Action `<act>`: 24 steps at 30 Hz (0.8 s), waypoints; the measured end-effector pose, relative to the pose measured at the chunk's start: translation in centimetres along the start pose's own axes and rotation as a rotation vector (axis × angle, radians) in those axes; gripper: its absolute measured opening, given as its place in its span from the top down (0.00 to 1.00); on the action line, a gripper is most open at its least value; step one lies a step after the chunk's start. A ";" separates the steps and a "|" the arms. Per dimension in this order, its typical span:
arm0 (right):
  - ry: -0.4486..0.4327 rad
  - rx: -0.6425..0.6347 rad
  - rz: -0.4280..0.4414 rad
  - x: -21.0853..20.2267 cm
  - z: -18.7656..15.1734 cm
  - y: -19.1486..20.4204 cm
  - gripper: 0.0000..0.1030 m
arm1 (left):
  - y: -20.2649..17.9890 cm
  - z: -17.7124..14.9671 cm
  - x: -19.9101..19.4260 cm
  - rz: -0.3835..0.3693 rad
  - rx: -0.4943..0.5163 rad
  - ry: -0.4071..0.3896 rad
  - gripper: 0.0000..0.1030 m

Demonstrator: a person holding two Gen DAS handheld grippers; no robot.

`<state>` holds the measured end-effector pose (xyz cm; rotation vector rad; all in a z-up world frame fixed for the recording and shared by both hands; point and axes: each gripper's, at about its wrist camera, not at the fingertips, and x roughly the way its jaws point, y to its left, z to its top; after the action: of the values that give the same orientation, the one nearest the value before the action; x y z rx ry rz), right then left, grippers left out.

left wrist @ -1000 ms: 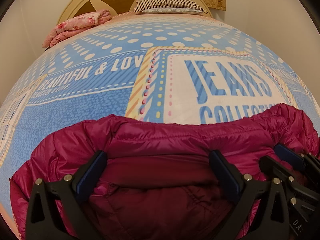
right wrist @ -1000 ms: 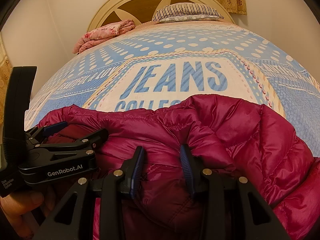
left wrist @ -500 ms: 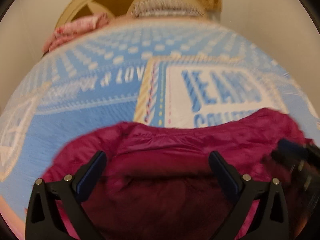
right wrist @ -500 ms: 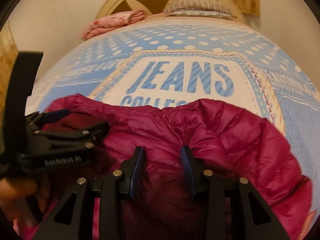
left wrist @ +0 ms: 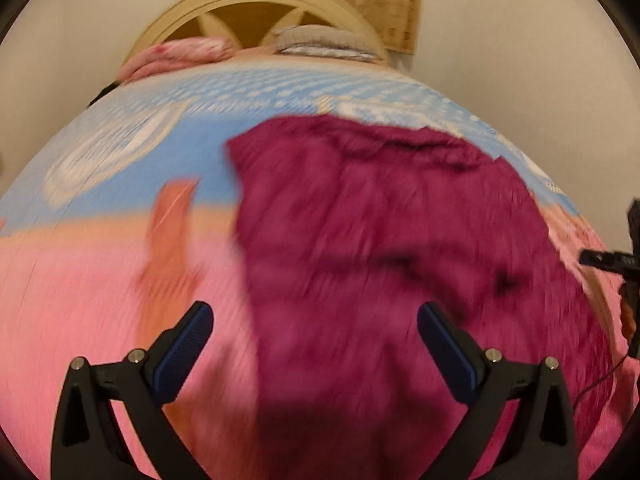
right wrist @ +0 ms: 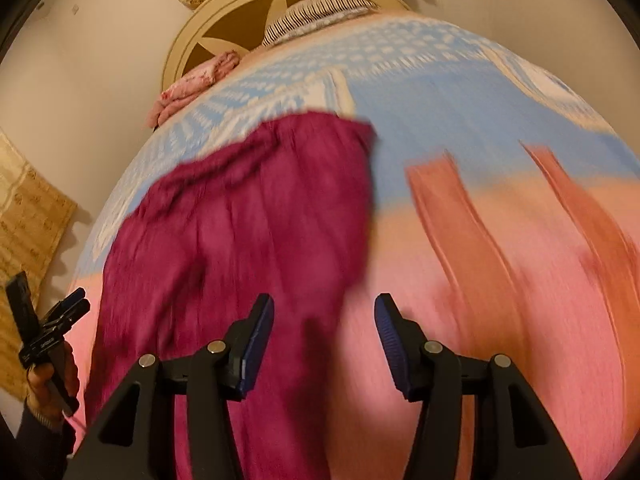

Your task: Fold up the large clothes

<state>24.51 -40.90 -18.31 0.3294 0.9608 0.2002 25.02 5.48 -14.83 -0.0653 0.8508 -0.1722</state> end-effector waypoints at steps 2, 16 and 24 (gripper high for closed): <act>0.005 0.012 -0.003 -2.0 -3.6 -0.6 0.47 | 0.5 -2.1 -1.3 0.028 -0.009 -0.009 0.00; -0.036 -0.042 -0.027 -8.1 -18.7 2.5 0.46 | -1.5 -13.5 -5.3 0.000 -0.009 0.021 0.00; -0.044 -0.022 0.036 -7.5 -19.3 3.1 0.54 | -1.3 -14.1 -5.5 -0.053 -0.072 -0.012 0.14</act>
<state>4.29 -36.75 -21.65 0.3295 0.9093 0.2356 10.63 5.29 -19.86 -0.1564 0.8433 -0.1909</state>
